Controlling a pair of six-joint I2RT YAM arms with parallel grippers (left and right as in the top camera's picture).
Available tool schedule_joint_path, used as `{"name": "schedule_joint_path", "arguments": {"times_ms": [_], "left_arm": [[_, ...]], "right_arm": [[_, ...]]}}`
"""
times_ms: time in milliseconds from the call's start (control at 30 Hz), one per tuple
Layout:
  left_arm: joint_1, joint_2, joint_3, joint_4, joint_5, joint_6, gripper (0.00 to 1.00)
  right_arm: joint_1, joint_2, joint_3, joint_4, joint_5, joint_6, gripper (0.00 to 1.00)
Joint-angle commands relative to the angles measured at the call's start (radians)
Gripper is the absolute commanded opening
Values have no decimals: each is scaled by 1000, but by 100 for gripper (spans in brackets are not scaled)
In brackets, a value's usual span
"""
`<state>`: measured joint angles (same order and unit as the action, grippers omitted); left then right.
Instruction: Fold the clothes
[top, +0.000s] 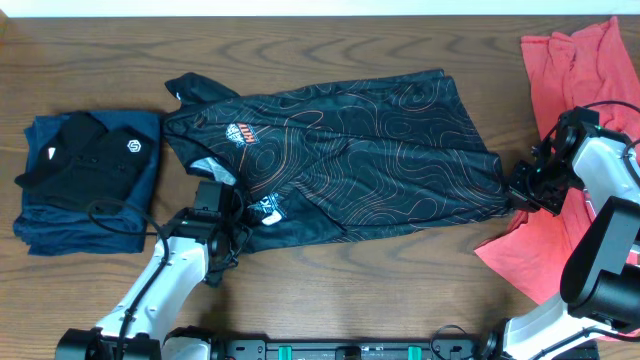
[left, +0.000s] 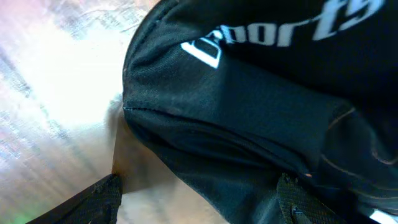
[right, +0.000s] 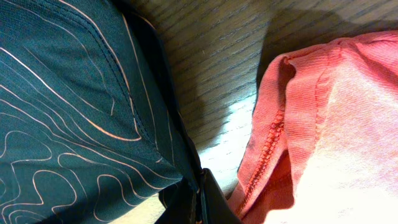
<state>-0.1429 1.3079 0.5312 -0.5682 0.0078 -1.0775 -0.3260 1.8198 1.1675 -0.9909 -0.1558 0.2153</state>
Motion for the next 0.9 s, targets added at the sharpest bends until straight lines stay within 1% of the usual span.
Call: {"name": "schedule_joint_path", "arguments": {"times_ms": [0,133,233,300,333,400,633,867], "left_arm": [[2,13,-23,13,3,-17,82],[2,26,-23,14,0,-17,82],[2,24,-23,17,0,-16,80],[3,24,-23,31,0,-16,75],[3,24,-23,41,0,-16,68],[2,25,-23,59,-1,-16,65],[2,31,-23,69,0,-17,60],[2,65,-25,69,8,-21,60]], "right_arm": [[-9,-18,16,-4,11,-15,1],[-9,-18,16,-5,18,-15,1],[-9,-18,16,-5,18,-15,1],[-9,-18,16,-5,18,-15,1],[-9,-18,16,-5,18,-15,1],[-8,-18,16,-5,18,-15,1],[-9,-18,16,-5,18,-15,1],[-8,-18,16,-5,18,-15,1]]}}
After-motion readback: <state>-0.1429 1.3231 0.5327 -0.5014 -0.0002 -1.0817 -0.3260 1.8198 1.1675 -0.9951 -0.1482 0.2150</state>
